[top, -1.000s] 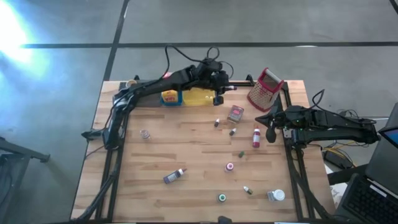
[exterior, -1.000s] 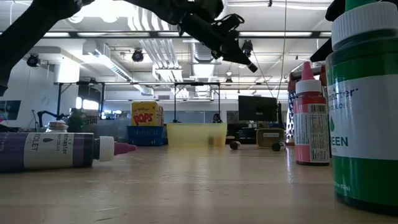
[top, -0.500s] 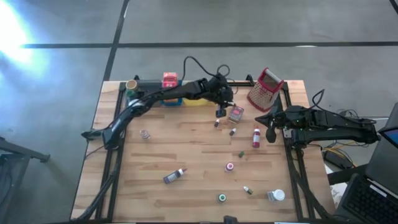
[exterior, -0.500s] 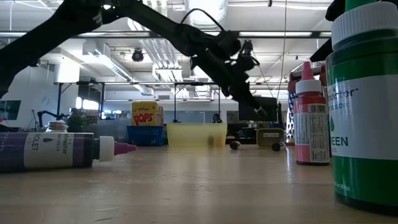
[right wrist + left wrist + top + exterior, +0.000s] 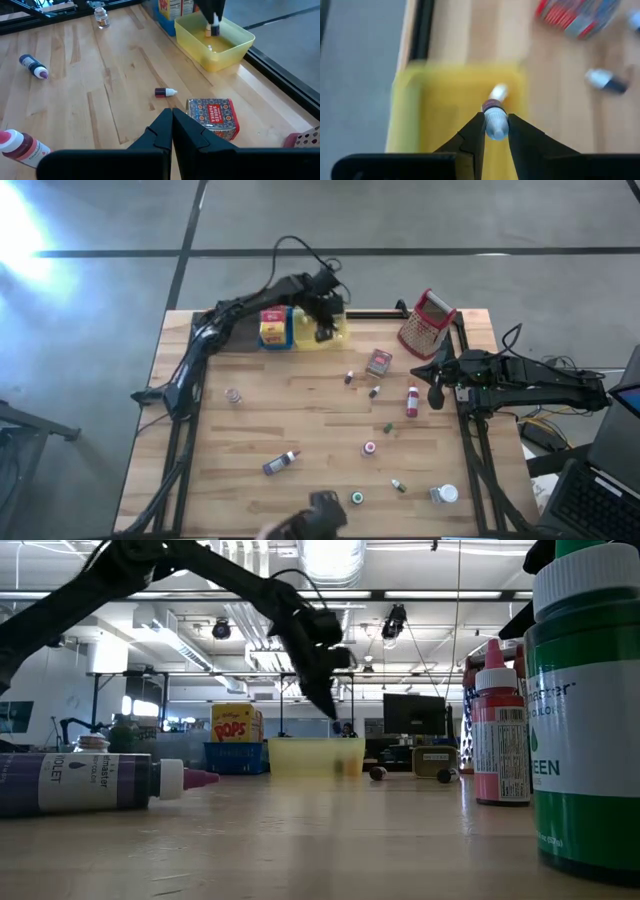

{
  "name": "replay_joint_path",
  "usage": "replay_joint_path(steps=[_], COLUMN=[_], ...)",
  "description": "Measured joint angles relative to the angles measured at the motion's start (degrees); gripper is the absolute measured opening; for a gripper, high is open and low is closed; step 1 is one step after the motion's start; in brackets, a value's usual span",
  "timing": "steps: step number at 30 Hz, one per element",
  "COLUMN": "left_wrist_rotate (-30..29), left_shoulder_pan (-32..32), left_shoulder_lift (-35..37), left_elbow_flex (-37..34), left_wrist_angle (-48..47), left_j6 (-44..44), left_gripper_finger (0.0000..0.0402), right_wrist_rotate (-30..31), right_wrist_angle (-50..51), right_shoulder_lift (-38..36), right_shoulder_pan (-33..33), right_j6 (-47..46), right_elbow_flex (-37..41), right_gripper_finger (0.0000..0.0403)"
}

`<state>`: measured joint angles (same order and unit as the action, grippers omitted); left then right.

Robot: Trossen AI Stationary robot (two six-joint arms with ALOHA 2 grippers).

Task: Pick & Place Kitchen Items
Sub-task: Put the left small violet food coloring bottle into the yellow bin

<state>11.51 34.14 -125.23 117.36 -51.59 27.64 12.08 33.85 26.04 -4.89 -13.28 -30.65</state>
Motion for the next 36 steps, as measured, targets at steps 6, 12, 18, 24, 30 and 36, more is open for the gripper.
replay_joint_path(steps=[6,12,18,24,30,36], left_wrist_rotate=[0.0,-0.5,-4.4,-6.3,-6.4,-4.3], left_shoulder_pan=[5.2,7.3,7.8,8.8,10.4,10.9], left_shoulder_lift=[0.0,0.0,0.5,0.5,0.5,0.5], left_elbow_flex=[0.0,0.0,0.0,-0.4,-0.4,-2.4], left_wrist_angle=[-6.8,-10.4,-14.2,-14.9,-14.4,-11.0], left_j6=[2.2,4.9,7.1,7.9,7.7,7.1], left_gripper_finger=[0.0080,0.0080,0.0080,0.0080,0.0080,0.0080], right_wrist_rotate=[0.0,0.0,0.0,0.0,0.0,0.0], right_wrist_angle=[0.0,0.0,0.0,0.0,0.0,0.0], right_shoulder_lift=[0.0,0.0,0.0,0.0,0.0,0.0], right_shoulder_pan=[0.0,0.0,0.0,0.0,-0.1,-0.1], right_j6=[0.0,0.0,0.0,0.0,0.0,0.0], right_elbow_flex=[0.0,0.0,0.0,0.0,0.0,0.0], right_gripper_finger=[0.0008,0.0008,0.0008,0.0008,0.0008,0.0008])
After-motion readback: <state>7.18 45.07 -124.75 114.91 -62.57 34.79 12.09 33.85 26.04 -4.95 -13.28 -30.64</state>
